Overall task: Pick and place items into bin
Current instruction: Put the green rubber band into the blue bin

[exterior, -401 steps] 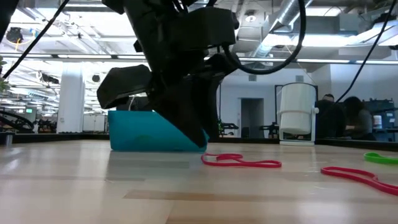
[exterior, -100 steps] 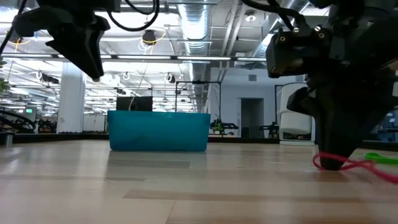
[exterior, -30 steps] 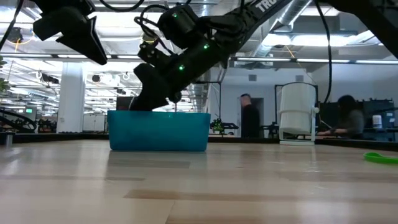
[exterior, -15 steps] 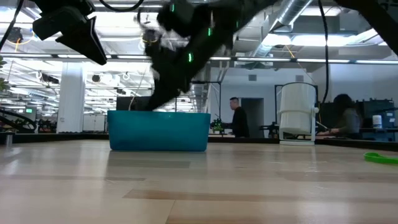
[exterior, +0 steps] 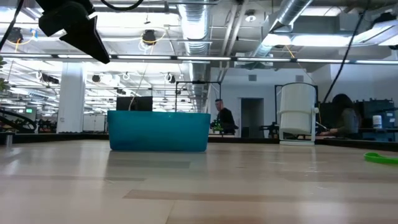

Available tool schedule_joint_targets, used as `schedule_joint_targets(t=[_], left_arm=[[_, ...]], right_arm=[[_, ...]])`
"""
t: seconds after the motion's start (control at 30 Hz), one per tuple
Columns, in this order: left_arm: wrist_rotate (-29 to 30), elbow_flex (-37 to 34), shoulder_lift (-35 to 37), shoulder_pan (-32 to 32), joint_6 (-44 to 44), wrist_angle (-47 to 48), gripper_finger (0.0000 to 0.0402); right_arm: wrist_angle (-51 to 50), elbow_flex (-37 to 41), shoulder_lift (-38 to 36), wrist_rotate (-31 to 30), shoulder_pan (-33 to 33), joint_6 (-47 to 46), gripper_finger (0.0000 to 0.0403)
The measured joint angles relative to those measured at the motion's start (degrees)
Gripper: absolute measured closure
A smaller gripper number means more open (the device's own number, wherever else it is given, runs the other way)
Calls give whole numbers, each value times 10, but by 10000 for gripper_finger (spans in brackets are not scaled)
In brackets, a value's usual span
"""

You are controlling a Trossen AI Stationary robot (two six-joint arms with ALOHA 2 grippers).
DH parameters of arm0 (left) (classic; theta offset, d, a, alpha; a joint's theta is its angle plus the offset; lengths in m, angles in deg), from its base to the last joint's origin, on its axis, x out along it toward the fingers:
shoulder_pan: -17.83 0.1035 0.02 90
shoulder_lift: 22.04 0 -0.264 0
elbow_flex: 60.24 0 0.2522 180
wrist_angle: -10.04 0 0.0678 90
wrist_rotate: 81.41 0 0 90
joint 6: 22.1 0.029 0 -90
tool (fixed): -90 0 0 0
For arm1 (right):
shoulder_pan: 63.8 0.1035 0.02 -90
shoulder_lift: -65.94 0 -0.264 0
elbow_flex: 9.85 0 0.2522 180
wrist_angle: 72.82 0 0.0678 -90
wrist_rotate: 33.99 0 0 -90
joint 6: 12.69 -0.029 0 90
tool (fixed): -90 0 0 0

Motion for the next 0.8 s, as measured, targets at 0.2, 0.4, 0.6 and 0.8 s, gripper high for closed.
schedule_joint_targets(t=[0.2, 0.4, 0.6, 0.8], left_arm=[[33, 0, 0, 2, 3, -14, 306], [79, 0, 0, 3, 5, -39, 306], [38, 0, 0, 5, 5, -46, 306], [-2, 0, 0, 33, 56, -89, 302]], right_arm=[[-109, 55, -128, -76, 66, -122, 322], [-180, 228, -222, -146, 172, -345, 332], [-151, 422, -263, -138, 272, -558, 333], [56, 536, -213, -46, 322, -583, 334]])
